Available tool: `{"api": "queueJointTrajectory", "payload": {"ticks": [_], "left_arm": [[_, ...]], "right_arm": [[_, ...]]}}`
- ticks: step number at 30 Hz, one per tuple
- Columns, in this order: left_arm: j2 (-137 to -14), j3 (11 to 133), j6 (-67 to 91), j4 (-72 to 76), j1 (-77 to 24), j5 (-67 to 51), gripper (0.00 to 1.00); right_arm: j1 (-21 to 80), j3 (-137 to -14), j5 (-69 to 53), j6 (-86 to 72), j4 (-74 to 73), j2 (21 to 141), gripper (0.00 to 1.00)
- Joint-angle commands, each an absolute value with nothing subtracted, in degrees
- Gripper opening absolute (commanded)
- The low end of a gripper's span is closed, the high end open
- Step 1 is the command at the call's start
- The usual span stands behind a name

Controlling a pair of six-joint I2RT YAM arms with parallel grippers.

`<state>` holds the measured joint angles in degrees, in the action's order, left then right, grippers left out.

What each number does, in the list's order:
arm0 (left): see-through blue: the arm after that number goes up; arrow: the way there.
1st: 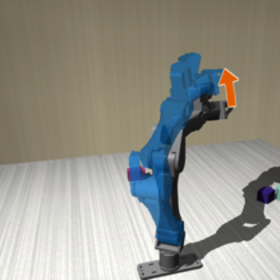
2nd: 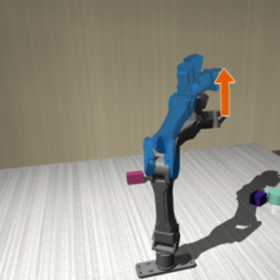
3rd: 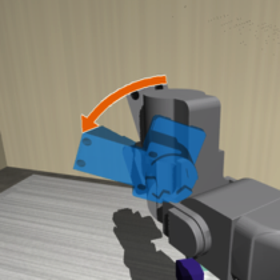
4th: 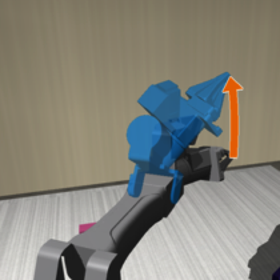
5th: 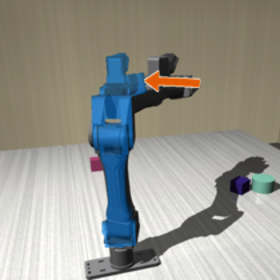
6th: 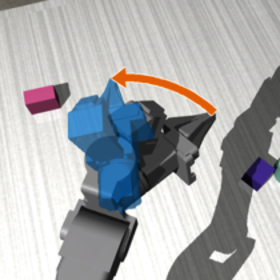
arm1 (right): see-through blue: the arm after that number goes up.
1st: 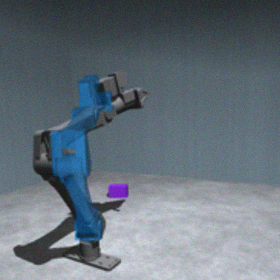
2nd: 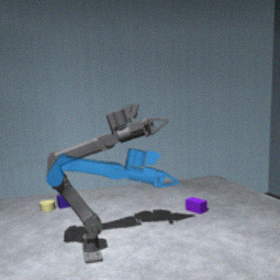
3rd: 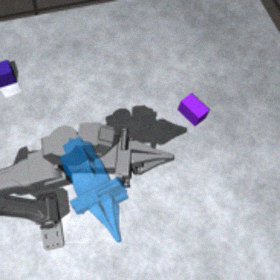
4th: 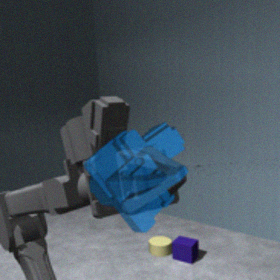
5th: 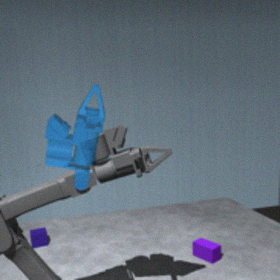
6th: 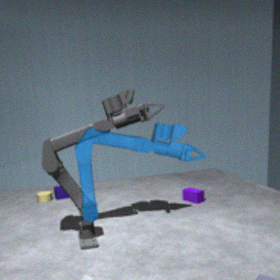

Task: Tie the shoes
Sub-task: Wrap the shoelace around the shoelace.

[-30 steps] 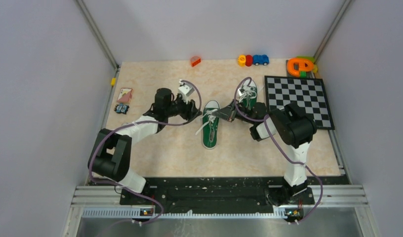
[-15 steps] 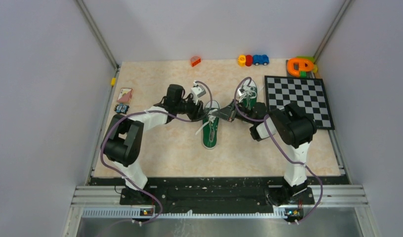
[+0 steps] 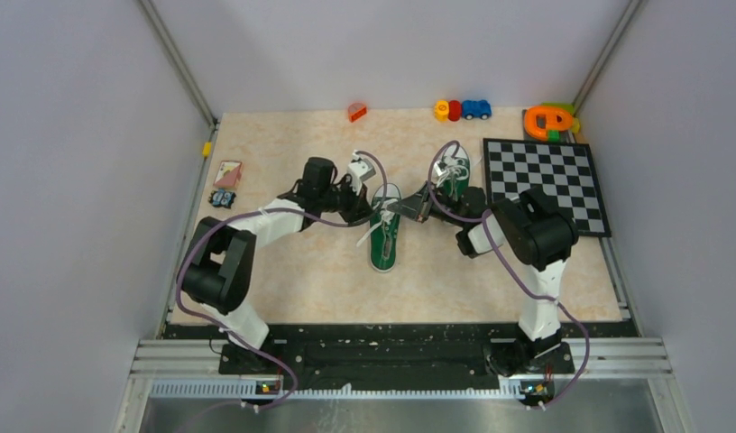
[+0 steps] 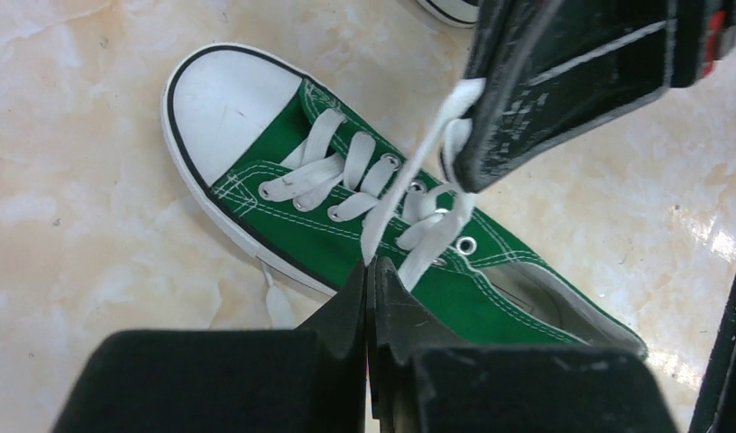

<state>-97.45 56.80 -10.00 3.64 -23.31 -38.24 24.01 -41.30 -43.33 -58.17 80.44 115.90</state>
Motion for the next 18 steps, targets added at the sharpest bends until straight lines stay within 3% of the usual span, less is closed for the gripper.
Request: {"api": "queueJointTrajectory", "payload": {"ticks": [1,18], "left_arm": [[-91.22,54.71,-8.04,6.95,-25.40,-35.59,0.00],[-90.34,54.21,-0.25,6.88,-30.22,-31.95,0.00]], "right_arm": [[24.65,-40.89,-40.67,-56.81,80.84,112.41,0.00],[26.72,-38.78,-33.05,-55.51,75.35,108.22,0.00]]}}
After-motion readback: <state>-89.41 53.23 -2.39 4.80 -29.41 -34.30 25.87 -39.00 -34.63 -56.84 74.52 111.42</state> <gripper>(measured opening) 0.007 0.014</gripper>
